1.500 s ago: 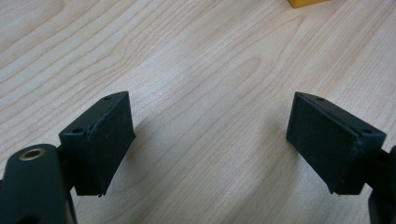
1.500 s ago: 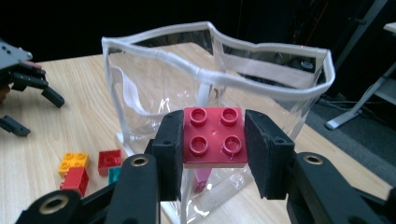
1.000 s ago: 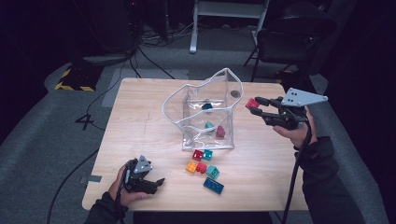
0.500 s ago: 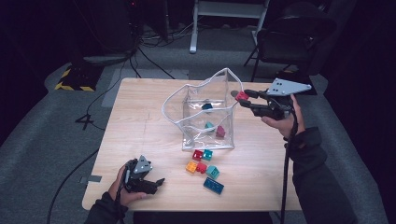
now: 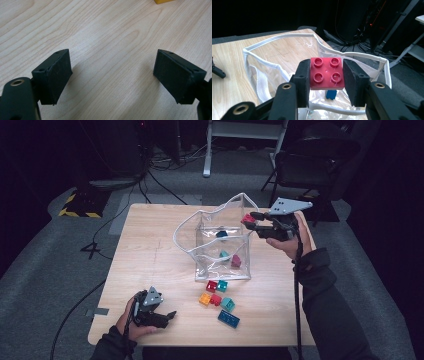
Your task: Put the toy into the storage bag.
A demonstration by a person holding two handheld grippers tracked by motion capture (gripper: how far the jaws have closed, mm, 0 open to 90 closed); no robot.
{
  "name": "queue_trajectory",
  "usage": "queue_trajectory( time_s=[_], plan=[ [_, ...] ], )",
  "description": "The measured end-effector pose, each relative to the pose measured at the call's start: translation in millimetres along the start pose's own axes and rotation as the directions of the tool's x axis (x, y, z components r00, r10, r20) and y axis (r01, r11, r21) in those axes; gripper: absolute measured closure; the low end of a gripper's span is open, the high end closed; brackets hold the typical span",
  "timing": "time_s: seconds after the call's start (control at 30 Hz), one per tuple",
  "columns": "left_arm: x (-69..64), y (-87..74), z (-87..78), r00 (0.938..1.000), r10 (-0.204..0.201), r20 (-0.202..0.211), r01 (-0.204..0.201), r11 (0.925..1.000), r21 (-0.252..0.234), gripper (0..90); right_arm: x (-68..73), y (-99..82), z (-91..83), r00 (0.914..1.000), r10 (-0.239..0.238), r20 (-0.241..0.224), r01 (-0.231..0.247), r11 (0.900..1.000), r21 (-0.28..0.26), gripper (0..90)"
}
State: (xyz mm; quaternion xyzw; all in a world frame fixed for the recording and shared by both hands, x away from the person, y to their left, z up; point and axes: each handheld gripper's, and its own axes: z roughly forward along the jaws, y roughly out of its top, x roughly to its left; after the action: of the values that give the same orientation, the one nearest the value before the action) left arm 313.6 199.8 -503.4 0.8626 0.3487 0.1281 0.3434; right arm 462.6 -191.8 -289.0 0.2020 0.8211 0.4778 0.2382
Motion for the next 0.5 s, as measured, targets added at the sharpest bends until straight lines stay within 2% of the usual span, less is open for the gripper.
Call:
queue_trajectory(
  time_s=[0.5],
  plan=[
    [-0.1, -0.1, 0.2, 1.0000, -0.001, -0.002, 0.001, 1.0000, -0.002, 15.2, -2.8, -3.3, 20.3, 0.9996, 0.025, 0.012, -0.026, 0.9986, 0.046, 59.6]
  ],
)
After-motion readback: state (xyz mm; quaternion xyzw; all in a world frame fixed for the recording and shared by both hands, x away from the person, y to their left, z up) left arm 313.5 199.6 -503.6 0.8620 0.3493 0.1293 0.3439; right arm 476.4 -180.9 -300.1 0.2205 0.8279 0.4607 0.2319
